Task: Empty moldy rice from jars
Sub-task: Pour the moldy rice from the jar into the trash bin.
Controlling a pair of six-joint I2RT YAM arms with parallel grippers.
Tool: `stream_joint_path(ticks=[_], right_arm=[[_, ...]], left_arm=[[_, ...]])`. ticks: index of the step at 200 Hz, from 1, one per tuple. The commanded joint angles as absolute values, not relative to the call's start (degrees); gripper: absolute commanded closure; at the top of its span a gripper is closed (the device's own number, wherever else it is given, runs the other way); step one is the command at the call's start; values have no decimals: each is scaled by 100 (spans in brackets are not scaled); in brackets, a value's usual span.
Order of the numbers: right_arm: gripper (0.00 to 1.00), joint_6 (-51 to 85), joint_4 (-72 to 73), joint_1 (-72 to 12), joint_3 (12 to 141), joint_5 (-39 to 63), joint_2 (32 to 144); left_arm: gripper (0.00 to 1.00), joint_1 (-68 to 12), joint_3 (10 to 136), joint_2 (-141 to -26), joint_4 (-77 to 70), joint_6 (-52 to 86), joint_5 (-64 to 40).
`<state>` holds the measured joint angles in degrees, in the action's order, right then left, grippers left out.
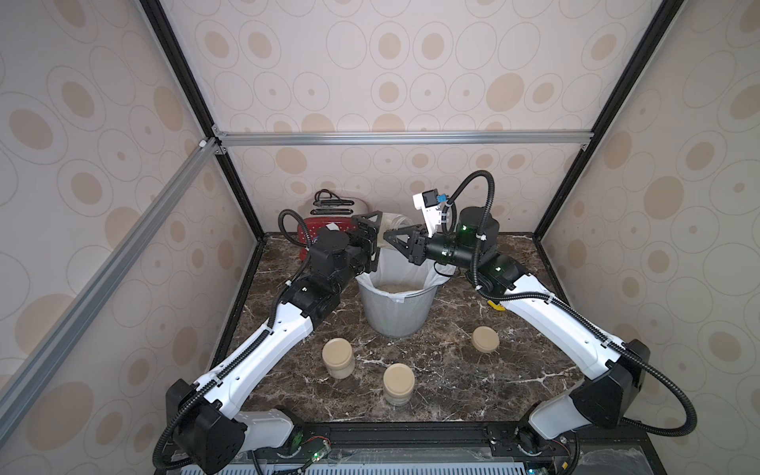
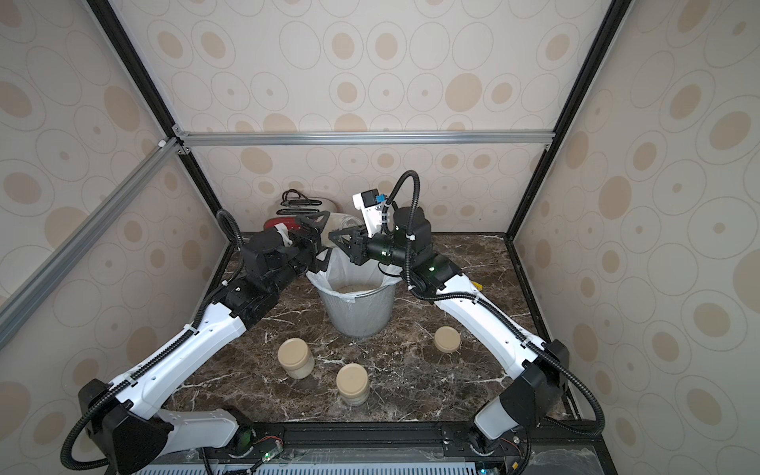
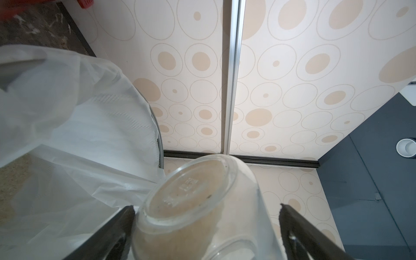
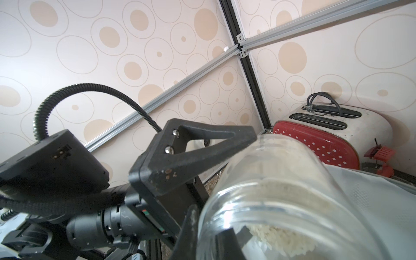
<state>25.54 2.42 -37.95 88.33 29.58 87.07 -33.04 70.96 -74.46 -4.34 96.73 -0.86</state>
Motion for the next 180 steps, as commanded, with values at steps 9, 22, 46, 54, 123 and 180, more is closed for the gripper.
stream_joint_path(ticks=[9,22,46,54,123,180], right_arm=[[100,2764,1044,-3949,8812,3263,8515],[100,2807,1076,-3968,8751,3300,8491],[100,2933,1257,-3965,8528,3373,8413],[100,2982,1307,-3969,8463,3391,8390],[100,3207,1592,-3970,8087,3567,8218],[100,3269,1686,-3967,7985,3707,8235]], left_arm=[[1,-3432,7353,-7676,-1096,10020,-497],[1,-3445,7407,-7719,-1125,10020,-519],[1,-3453,7396,-7726,-1175,10061,-479],[1,-3456,7383,-7738,-1227,10101,-482],[1,-3515,7407,-7909,-1613,10195,-606],[2,-3534,7505,-8059,-1925,10263,-694]])
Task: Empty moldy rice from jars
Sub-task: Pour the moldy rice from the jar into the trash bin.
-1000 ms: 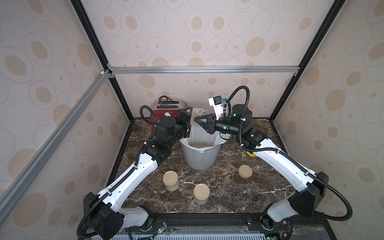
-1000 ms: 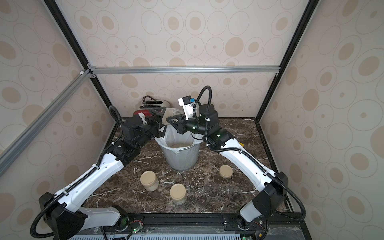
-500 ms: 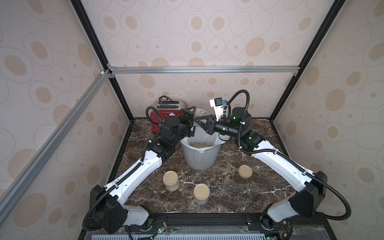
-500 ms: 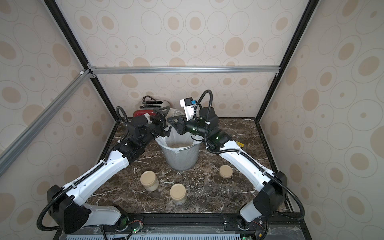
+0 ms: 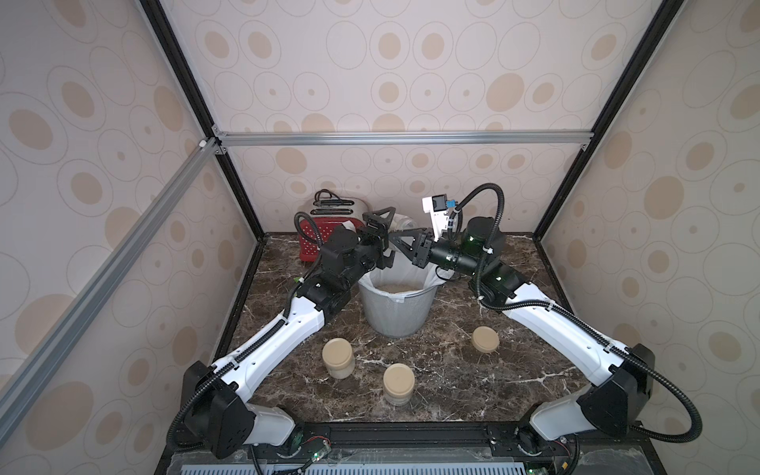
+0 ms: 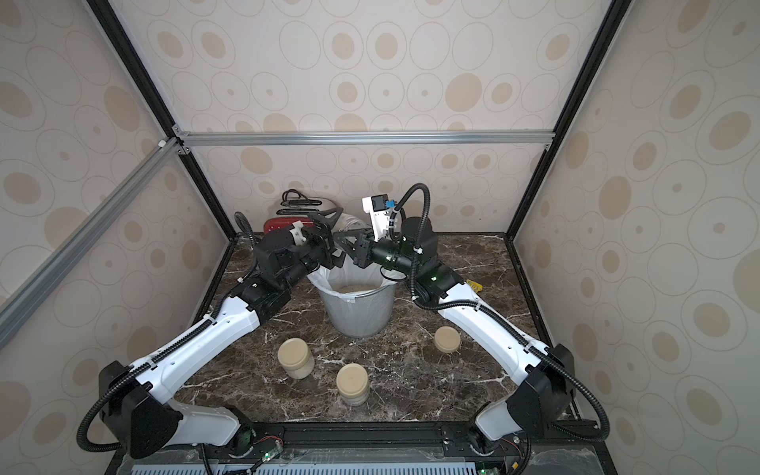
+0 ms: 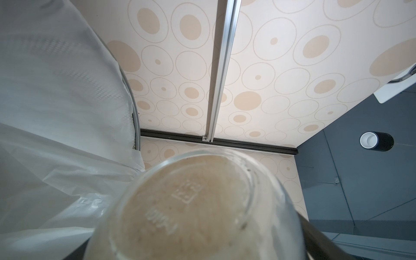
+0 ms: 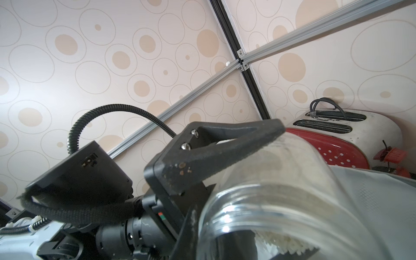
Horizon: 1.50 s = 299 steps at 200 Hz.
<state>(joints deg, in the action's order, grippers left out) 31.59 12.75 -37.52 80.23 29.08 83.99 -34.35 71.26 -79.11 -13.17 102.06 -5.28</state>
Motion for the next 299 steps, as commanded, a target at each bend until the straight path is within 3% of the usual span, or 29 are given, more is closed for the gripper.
stream_joint_path(ticks=[1,67,98,115,136,153,232,273,299], right_arm=[[100,3265,1691,-3970,7983,3708,8235],[100,3340,1823,-3970,7799,3709,8202],[100,3303,1768,-3970,7788,3681,8164],[100,3294,1751,-3972,7780,3684,8143],[100,3244,1651,-3966,7835,3783,8139],[100,3161,1472,-3968,7899,3969,8130],[100,2571,716,-3949,7980,4688,7916],[100,2558,630,-3880,7979,4878,7893],[100,2531,550,-3824,7970,4916,7849]], left_arm=[[2,-3538,7510,-8059,-1929,10256,-694],[35,-3533,7428,-8105,-2374,10239,-660],[45,-3539,7430,-8139,-2507,10196,-648],[42,-3537,7433,-8164,-2555,10184,-658],[13,-3538,7444,-8191,-2549,10195,-681],[1,-3533,7418,-8194,-2558,10177,-685],[1,-3522,7316,-8296,-2628,10256,-899],[23,-3498,7231,-8382,-2896,10325,-930],[28,-3471,7219,-8393,-2918,10306,-928]])
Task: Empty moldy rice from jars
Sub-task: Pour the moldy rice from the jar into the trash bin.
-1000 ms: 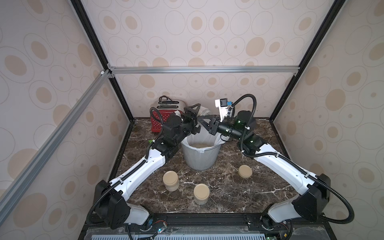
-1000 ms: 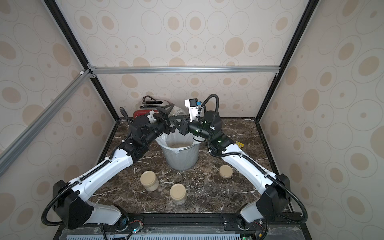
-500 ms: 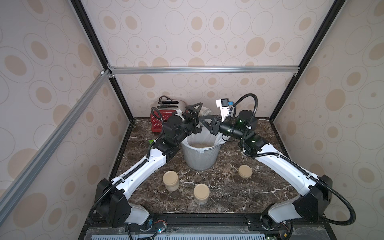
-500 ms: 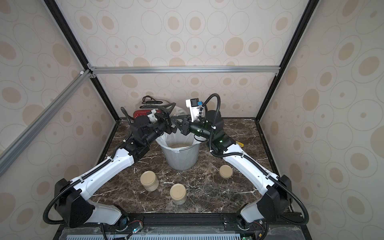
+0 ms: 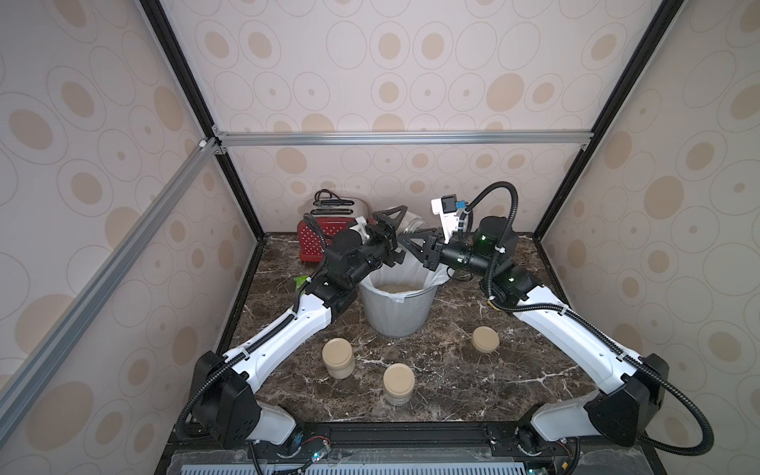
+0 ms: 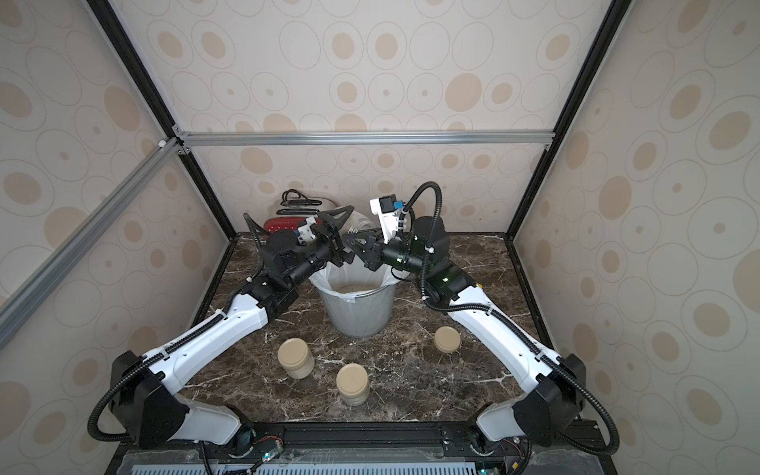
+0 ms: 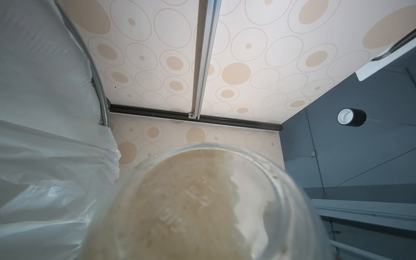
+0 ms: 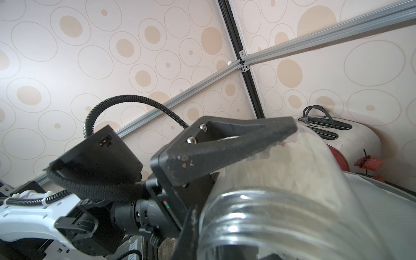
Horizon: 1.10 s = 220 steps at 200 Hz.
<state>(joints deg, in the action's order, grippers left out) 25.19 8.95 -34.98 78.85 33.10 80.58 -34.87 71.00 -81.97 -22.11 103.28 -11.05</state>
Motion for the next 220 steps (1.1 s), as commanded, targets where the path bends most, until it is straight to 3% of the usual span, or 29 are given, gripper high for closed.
stream_joint_path(ticks=[1,42,71,111,145,173,200,220], right_arm=[[100,2527,547,-3823,7975,4919,7849],[100,2412,368,-3810,8009,5106,7809],[100,2355,223,-3811,8028,4976,7805],[100,2312,24,-3788,8041,4473,7766],[75,2308,-204,-3714,7928,3658,7578],[67,2407,-111,-3652,7789,3278,7464],[50,2426,-139,-3648,7802,3196,7484],[45,2370,-304,-3655,7771,2901,7360]], left_arm=[[28,-3471,7217,-8398,-2914,10299,-925],[25,-3435,7320,-8464,-2894,10266,-1064],[45,-3428,7321,-8473,-2935,10178,-972],[52,-3399,7402,-8471,-2954,10010,-923],[53,-3340,7521,-8425,-2835,9707,-899],[54,-3329,7589,-8419,-2810,9547,-859],[55,-3306,7661,-8472,-2883,9483,-907],[55,-3246,7783,-8490,-2825,9256,-1024]])
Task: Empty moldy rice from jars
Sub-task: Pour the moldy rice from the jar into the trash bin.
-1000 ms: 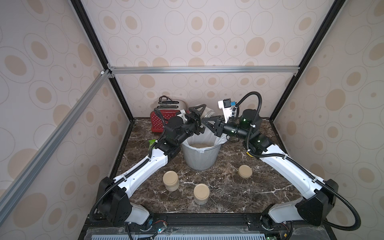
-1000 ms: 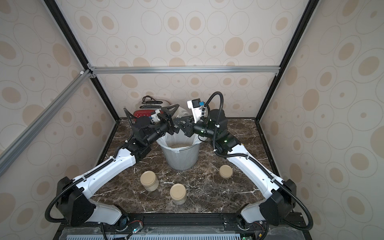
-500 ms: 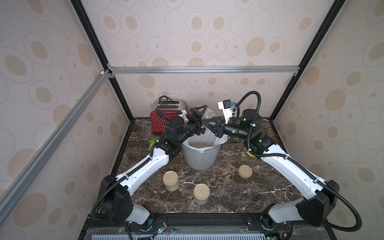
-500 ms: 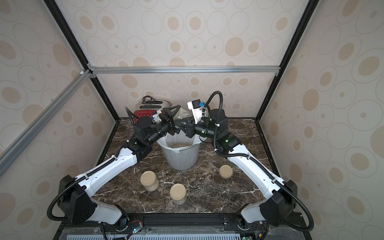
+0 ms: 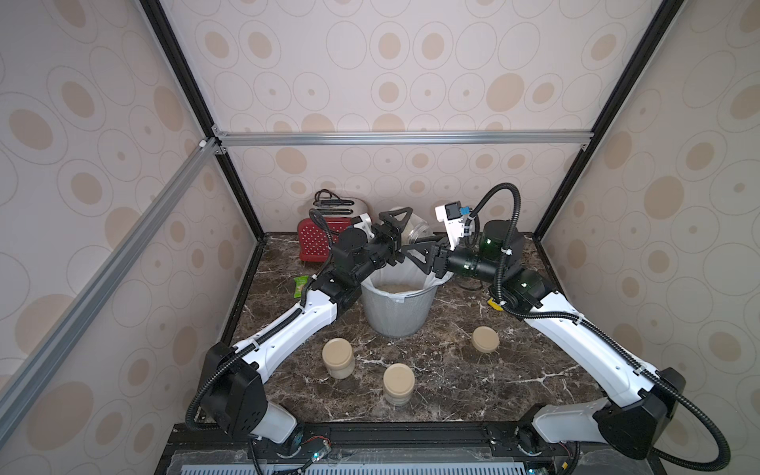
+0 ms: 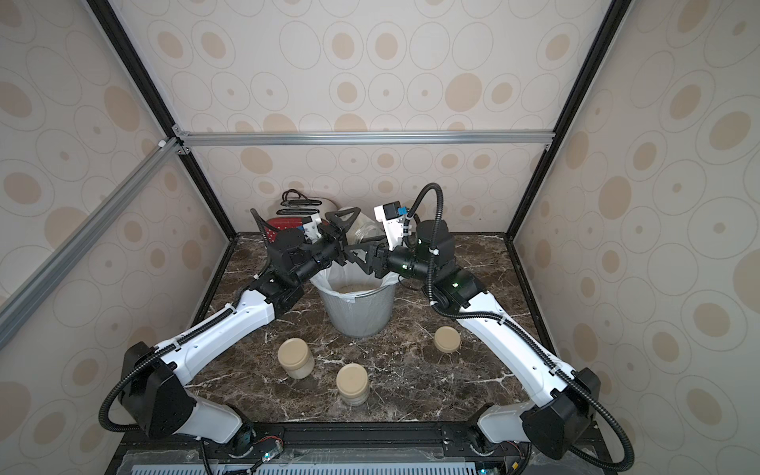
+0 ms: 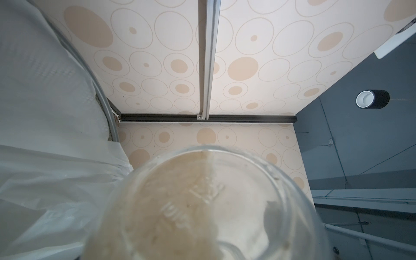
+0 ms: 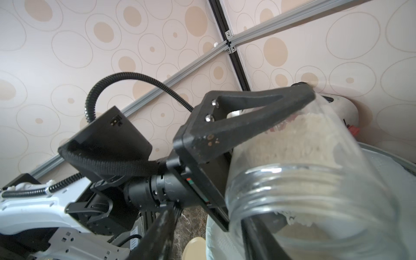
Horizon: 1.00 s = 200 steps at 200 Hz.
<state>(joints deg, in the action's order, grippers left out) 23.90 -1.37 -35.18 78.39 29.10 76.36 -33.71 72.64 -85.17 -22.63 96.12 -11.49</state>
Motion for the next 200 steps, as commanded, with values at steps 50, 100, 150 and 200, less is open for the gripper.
stream_joint_path(ticks=[50,100,150,200], right_arm=[[42,2104,-1036,-3585,7606,1552,6599],[42,1890,-2214,-3564,6880,169,5440],[42,2491,-3355,-3563,5542,-986,4116],[42,2464,-3614,-3562,5357,-1394,3701]], left_arm=[[55,-3119,8057,-8325,-2099,8250,-944],[55,-3071,8386,-8244,-1436,7204,-842],[55,-3027,8516,-8268,-1195,6743,-835],[55,-2995,8767,-8437,-1178,6663,-988]])
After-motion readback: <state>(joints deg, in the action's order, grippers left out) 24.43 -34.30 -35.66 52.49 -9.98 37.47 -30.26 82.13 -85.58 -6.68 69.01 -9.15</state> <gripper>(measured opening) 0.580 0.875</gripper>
